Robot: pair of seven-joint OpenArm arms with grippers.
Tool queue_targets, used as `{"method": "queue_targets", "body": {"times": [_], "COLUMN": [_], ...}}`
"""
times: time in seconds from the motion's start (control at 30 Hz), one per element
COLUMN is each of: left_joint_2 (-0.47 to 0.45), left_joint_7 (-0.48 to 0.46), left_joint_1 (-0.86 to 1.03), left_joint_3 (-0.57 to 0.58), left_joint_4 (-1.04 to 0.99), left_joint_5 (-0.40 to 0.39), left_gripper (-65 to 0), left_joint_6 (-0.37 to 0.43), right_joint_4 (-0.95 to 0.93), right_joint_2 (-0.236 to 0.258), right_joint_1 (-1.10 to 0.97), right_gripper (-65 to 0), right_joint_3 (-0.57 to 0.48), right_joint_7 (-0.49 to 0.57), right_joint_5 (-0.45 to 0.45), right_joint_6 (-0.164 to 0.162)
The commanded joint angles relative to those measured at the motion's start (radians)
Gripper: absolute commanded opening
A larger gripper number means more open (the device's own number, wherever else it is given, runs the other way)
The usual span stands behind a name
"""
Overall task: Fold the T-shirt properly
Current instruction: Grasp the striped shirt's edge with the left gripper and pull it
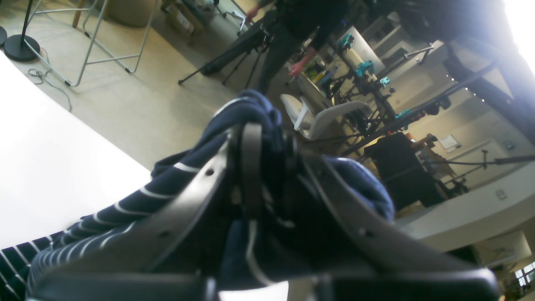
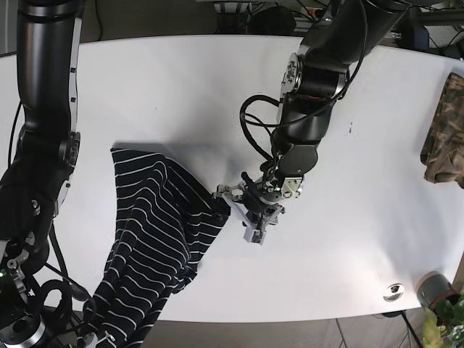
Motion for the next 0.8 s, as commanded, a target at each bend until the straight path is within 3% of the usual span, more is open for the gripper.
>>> {"method": "queue_targets", "body": {"times": [0.0,0.33,0.7,0.77], "left_joint_2": [0.008,0.008,0.008,0.008], "left_joint_7": [-0.019,-0.019,-0.02,-0.022], "left_joint_1": [-0.035,-0.04,-0.04,-0.04], "left_joint_3": [0.043,0.285,0.291,0.29], "left_joint_4": [-0.018,-0.026,-0.028,-0.028], "left_joint_5": [-0.066,-0.284,-0.299,-0.299], "left_gripper": [-18.5,-18.5,-19.3,-23.2], "left_joint_6": [-0.006,-0.001,0.0,0.002], "right_joint_4": [0.015,0.014,0.018,0.018], "right_joint_2": [0.006,0.006,0.006,0.006], "right_joint_1": [0.042,0.042,0.022,0.02], "right_gripper": [-62.8,-62.8,-62.8,-62.8], "right_joint_3": [0.009,0.009,0.009,0.009], "right_joint_7": [0.03,0.03,0.03,0.03], "right_joint_5": [0.004,0.006,0.006,0.007], "right_joint_6": [-0.008,-0.004,-0.004,-0.004]}}
